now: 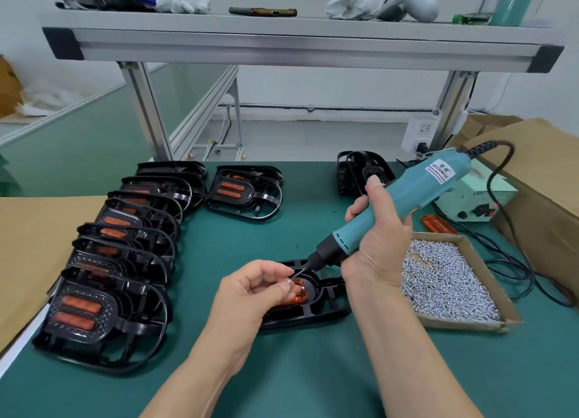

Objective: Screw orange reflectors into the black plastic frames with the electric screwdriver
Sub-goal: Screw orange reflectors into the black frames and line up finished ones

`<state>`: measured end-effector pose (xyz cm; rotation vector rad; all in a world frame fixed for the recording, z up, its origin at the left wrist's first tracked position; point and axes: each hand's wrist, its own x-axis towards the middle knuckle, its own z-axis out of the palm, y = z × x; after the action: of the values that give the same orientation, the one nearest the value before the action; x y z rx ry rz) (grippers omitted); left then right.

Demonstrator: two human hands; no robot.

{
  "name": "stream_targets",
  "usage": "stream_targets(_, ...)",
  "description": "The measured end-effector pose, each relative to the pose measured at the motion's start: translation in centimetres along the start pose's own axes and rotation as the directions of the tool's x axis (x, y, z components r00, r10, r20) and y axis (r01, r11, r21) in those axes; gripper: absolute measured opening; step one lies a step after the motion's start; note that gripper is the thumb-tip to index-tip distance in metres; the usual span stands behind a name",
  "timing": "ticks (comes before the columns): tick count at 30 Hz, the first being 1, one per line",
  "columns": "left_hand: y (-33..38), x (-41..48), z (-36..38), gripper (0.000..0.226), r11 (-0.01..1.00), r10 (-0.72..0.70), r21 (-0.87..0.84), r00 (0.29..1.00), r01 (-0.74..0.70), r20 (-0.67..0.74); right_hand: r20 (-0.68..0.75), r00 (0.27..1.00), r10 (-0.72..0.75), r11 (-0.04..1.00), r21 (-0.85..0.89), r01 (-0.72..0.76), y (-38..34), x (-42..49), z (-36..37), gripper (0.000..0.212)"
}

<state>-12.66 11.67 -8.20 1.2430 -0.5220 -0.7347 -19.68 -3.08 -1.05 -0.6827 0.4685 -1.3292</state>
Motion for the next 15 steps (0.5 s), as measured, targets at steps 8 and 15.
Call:
stream_targets(8,-0.21,-0.08,0.09,0.018,0.997,-0.019,-0.072,1.000,0.020,0.005,0.019,0.998,-0.060,0.997,-0.047,0.061,0.19,-0.71,0.31,0.019)
stream_targets(15,-0.01,-0.05,0.07,0.018,0.996,-0.013,-0.087,1.000,0.013,-0.008,0.026,0.997,-0.067,0.995,-0.070,0.069,0.24,-0.96,0.39,0.019)
